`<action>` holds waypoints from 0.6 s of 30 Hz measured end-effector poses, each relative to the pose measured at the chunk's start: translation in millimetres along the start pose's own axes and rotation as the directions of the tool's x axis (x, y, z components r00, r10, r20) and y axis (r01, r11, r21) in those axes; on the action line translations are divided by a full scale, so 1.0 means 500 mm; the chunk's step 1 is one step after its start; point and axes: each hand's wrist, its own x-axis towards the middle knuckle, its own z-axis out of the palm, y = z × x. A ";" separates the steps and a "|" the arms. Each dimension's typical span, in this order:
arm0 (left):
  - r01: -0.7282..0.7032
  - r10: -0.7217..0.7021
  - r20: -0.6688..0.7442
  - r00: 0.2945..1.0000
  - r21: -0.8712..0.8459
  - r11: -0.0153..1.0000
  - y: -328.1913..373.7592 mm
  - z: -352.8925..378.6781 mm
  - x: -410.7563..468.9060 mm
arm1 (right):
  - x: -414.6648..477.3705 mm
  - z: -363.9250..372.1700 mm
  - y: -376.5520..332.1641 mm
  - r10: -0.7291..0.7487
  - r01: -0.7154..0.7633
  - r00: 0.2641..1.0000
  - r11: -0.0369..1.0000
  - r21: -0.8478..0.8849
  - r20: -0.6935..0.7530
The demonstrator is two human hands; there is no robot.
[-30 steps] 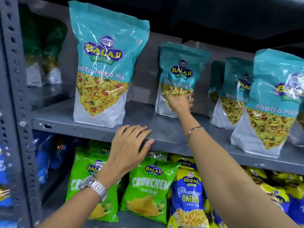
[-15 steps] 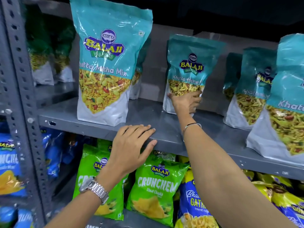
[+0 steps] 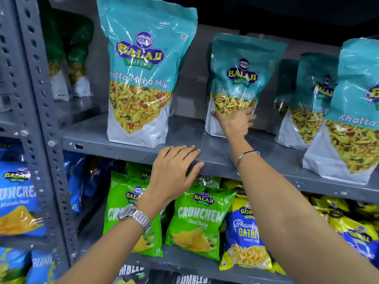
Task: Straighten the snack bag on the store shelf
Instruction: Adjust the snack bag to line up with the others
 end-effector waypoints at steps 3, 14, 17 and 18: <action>0.005 -0.005 0.019 1.000 -0.018 1.000 0.000 -0.005 -0.001 | -0.030 -0.024 0.003 0.001 -0.002 1.000 1.000 -0.012 -0.018; 0.033 -0.026 0.085 0.996 -0.084 0.996 0.003 -0.020 -0.001 | -0.154 -0.136 0.013 -0.007 0.003 0.998 0.998 -0.063 -0.056; 0.038 -0.029 0.087 0.996 -0.101 0.994 0.004 -0.020 0.000 | -0.186 -0.164 0.011 -0.006 0.000 0.998 0.996 -0.093 -0.069; 0.039 -0.029 0.088 0.996 -0.104 0.994 0.004 -0.020 0.001 | -0.196 -0.172 0.010 -0.007 0.000 0.997 0.995 -0.101 -0.071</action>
